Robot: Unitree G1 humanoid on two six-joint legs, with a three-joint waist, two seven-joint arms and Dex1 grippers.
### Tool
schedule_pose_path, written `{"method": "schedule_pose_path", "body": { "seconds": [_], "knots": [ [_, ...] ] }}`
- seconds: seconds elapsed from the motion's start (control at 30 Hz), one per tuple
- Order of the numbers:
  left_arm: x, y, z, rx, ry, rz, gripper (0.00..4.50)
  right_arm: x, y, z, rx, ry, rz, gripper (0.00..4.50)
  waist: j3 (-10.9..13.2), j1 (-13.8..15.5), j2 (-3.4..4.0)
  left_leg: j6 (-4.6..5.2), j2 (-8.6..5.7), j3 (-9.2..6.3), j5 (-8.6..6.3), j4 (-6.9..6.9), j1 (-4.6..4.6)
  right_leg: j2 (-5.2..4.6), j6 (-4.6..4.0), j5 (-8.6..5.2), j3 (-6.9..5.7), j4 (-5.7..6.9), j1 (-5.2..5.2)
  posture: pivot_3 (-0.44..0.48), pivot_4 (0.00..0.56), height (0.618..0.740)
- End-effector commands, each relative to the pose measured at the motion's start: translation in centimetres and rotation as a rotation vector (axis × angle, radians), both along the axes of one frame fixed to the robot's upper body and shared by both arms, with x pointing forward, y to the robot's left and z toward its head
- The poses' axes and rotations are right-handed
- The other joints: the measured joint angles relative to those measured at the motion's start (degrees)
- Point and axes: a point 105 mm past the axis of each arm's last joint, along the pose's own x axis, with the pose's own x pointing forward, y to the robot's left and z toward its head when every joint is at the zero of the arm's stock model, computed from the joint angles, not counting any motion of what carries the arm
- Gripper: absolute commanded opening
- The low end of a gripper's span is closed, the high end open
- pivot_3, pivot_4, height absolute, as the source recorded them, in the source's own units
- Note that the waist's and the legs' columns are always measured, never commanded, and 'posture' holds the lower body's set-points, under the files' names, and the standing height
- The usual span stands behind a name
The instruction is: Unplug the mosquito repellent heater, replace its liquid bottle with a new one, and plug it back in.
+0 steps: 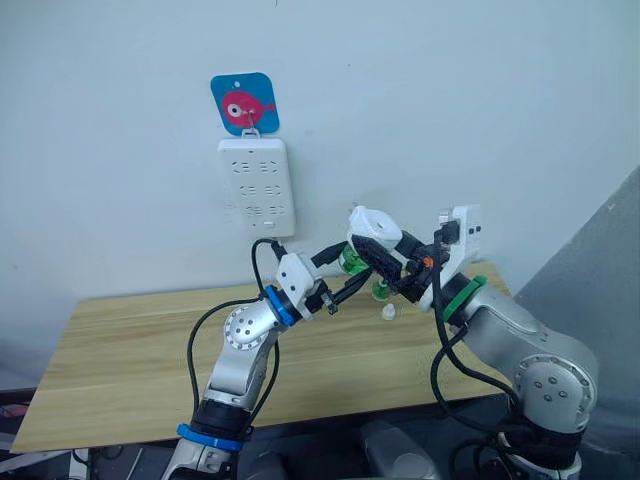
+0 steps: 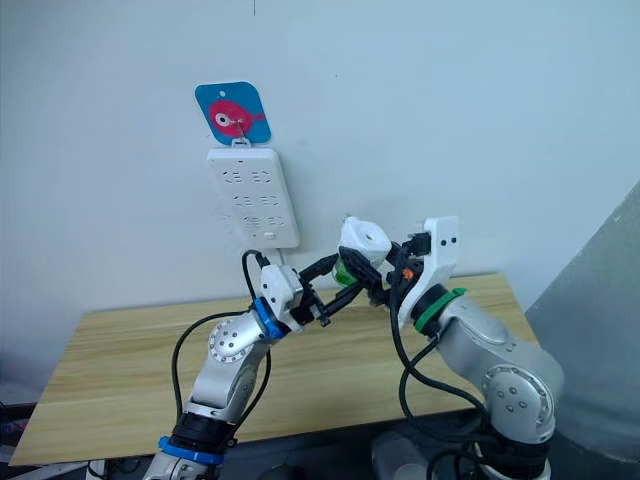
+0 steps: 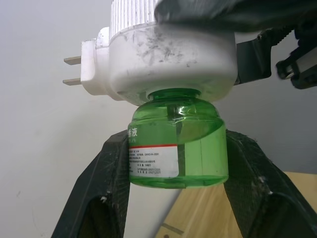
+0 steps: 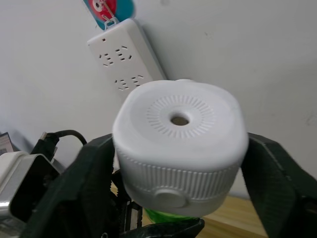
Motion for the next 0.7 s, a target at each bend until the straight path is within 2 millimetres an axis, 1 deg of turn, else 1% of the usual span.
{"method": "schedule_pose_path", "body": {
  "seconds": [0.03, 0.3, 0.37, 0.43, 0.47, 0.53, 0.6, 0.7],
  "knots": [
    [-0.6, -0.3, 1.2, -0.009, -0.063, -0.010, 2.24, -0.9, 1.3, 1.6, 0.041, -0.066, 0.075, 2.96, 0.0, 0.0, 0.01, 0.00, 0.00, -0.01, 0.00, -0.01, 0.00, 0.00, 0.00, 0.00, -0.02, 0.00, 0.00, -0.272, 0.066, 0.733],
    [-1.0, 0.0, 1.1, 0.006, -0.069, -0.023, 2.24, -0.9, 1.5, 1.7, 0.048, -0.069, 0.089, 2.96, 0.0, 0.0, 0.01, 0.00, 0.01, -0.01, 0.00, -0.02, 0.00, 0.00, 0.00, 0.00, -0.01, 0.00, -0.01, -0.269, 0.056, 0.733],
    [-0.9, 0.4, 0.7, 0.039, -0.062, -0.009, 2.98, -0.9, 1.6, 1.7, 0.053, -0.071, 0.085, 2.96, 0.0, 0.0, 0.01, 0.00, 0.01, -0.01, 0.00, -0.02, 0.00, 0.00, 0.00, 0.00, -0.01, 0.00, -0.01, -0.270, 0.054, 0.733],
    [-0.6, 1.0, 0.1, 0.069, -0.041, 0.015, 3.56, -0.8, 1.5, 1.8, 0.056, -0.074, 0.077, 2.96, 0.0, 0.0, 0.02, 0.00, 0.01, 0.00, 0.00, -0.03, 0.00, 0.00, 0.00, 0.00, 0.00, 0.00, -0.02, -0.273, 0.053, 0.733],
    [-0.6, 1.4, -0.2, 0.083, -0.023, 0.024, 3.92, -0.7, 1.4, 1.8, 0.058, -0.076, 0.070, 2.96, 0.0, 0.0, 0.03, 0.00, 0.01, 0.00, 0.00, -0.03, 0.00, 0.00, 0.00, 0.00, 0.00, -0.01, -0.03, -0.273, 0.053, 0.733],
    [-0.5, 2.6, -0.8, 0.116, 0.009, 0.045, 4.49, -0.5, 1.2, 1.9, 0.061, -0.081, 0.052, 2.96, -0.1, -0.1, 0.03, 0.00, 0.02, -0.01, 0.00, -0.05, 0.00, 0.00, 0.00, 0.00, -0.02, 0.00, -0.04, -0.276, 0.052, 0.733],
    [-0.5, 4.4, -1.4, 0.126, 0.071, 0.074, 4.50, -0.4, 1.1, 2.0, 0.058, -0.091, 0.037, 2.96, -0.1, -0.1, 0.04, 0.00, 0.03, -0.01, 0.00, -0.06, 0.00, 0.01, 0.00, 0.00, -0.01, 0.00, -0.05, -0.280, 0.055, 0.733],
    [-0.6, 7.4, -1.6, 0.137, 0.142, 0.129, 4.50, -0.4, 0.9, 2.1, 0.021, -0.122, 0.027, 2.96, -0.1, -0.3, 0.05, 0.00, 0.07, 0.01, 0.00, -0.09, -0.01, 0.00, 0.00, 0.00, 0.00, 0.01, -0.10, -0.281, 0.056, 0.733]
  ]
}}
